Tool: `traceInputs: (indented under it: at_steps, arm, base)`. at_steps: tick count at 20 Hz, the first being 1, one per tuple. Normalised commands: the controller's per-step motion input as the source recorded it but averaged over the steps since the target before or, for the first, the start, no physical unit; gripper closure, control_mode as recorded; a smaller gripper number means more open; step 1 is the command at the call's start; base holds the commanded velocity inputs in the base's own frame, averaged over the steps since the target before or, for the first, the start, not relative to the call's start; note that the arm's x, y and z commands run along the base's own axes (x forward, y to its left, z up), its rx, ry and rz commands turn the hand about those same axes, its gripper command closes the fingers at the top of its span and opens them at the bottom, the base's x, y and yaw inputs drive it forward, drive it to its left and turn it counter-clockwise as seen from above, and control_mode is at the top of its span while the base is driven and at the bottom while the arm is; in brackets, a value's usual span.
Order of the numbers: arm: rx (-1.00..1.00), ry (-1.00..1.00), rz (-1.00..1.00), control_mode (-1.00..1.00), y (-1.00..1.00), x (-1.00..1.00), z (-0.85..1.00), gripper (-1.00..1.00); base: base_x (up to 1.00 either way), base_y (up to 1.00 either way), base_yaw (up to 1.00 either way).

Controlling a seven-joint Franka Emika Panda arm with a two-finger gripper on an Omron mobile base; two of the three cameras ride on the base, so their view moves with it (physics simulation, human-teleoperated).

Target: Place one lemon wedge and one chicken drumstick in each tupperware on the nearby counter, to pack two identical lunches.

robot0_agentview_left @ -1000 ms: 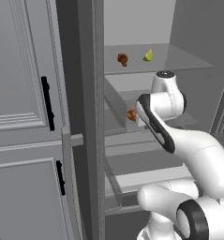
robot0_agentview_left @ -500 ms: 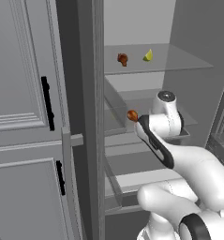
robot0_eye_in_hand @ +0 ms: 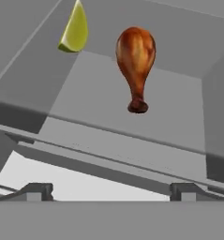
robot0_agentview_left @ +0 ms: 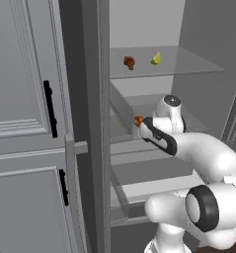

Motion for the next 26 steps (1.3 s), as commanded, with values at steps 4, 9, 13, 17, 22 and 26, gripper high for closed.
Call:
traceInputs:
  at_steps: [4, 9, 13, 17, 22, 26]
  arm:
    - [-0.01, 0.19, 0.04, -1.0, 0.0, 0.83, 0.0, -1.0]
    - [0.0, 0.01, 0.0, -1.0, 0.0, 0.45, -0.21, -1.0]
    - [0.0, 0.0, 0.0, -1.0, 0.0, 0.44, -0.37, -1.0]
    - [0.0, 0.0, 0.0, -1.0, -0.03, 0.56, -0.37, -1.0]
    - [0.0, 0.0, 0.0, -1.0, -0.01, 0.38, -0.32, -1.0]
    - [0.0, 0.0, 0.0, -1.0, 0.0, 0.24, -0.27, -1.0]
  base:
    - [0.0, 0.0, 0.0]
    - [0.0, 0.0, 0.0]
    - [0.0, 0.0, 0.0]
    - [0.0, 0.0, 0.0]
    - [0.0, 0.0, 0.0]
    - [0.0, 0.0, 0.0]
